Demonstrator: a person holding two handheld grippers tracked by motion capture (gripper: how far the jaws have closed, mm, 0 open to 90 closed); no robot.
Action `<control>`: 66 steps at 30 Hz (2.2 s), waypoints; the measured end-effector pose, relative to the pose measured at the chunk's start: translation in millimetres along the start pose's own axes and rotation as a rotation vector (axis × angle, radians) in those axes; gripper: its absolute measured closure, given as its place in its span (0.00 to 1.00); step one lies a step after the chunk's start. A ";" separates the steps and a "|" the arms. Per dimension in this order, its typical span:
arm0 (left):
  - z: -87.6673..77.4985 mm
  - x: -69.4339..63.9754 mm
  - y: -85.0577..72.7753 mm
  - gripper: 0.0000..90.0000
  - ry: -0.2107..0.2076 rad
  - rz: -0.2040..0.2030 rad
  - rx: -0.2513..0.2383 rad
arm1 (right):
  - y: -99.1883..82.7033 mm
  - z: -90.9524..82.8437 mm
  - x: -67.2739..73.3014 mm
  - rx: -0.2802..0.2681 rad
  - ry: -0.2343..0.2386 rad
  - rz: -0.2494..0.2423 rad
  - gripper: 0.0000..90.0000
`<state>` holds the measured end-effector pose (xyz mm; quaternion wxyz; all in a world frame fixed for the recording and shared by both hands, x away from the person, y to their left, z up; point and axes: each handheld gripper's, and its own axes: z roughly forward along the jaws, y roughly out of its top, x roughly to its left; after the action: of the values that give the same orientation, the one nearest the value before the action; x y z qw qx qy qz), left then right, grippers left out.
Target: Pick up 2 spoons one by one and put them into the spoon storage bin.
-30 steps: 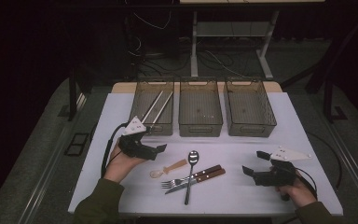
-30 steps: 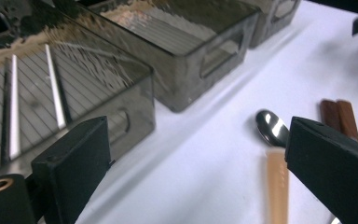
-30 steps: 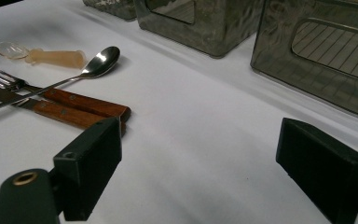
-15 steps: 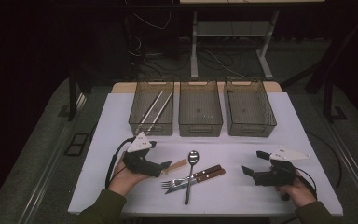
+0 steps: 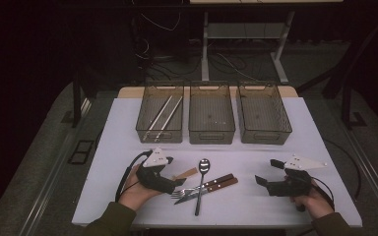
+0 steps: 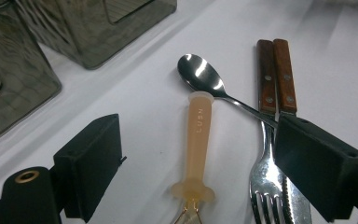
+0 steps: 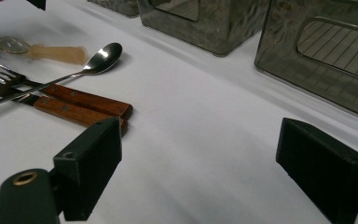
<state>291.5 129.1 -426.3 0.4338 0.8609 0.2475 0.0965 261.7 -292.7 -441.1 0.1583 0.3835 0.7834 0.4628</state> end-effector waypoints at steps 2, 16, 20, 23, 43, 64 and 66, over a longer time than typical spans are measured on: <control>1.8 0.0 0.0 0.18 -0.014 0.000 0.009 | 0.0 0.8 0.1 0.002 -0.001 -0.003 0.16; 23.0 8.9 7.0 0.45 -0.064 0.009 0.056 | -0.2 1.1 0.0 0.003 0.002 0.000 0.16; 29.0 10.7 10.6 0.49 -0.075 0.011 0.063 | -0.3 1.1 0.2 0.003 0.001 0.002 0.16; 32.5 13.0 13.4 0.52 -0.087 0.005 0.066 | -0.3 1.0 0.1 0.003 -0.001 0.002 0.16; 54.5 11.2 19.0 0.68 -0.122 0.050 0.167 | -0.8 1.2 -0.2 0.006 0.001 0.001 0.16; 56.9 9.1 21.1 0.81 -0.095 0.105 0.206 | -1.0 1.6 -0.2 0.009 0.003 0.002 0.16; 57.3 9.0 20.8 0.81 -0.095 0.077 0.194 | -0.9 1.2 -0.2 0.008 0.002 0.001 0.16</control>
<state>328.2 83.2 -444.9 0.3554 0.9115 0.2016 0.0478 262.1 -292.4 -442.4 0.1559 0.3842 0.7851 0.4601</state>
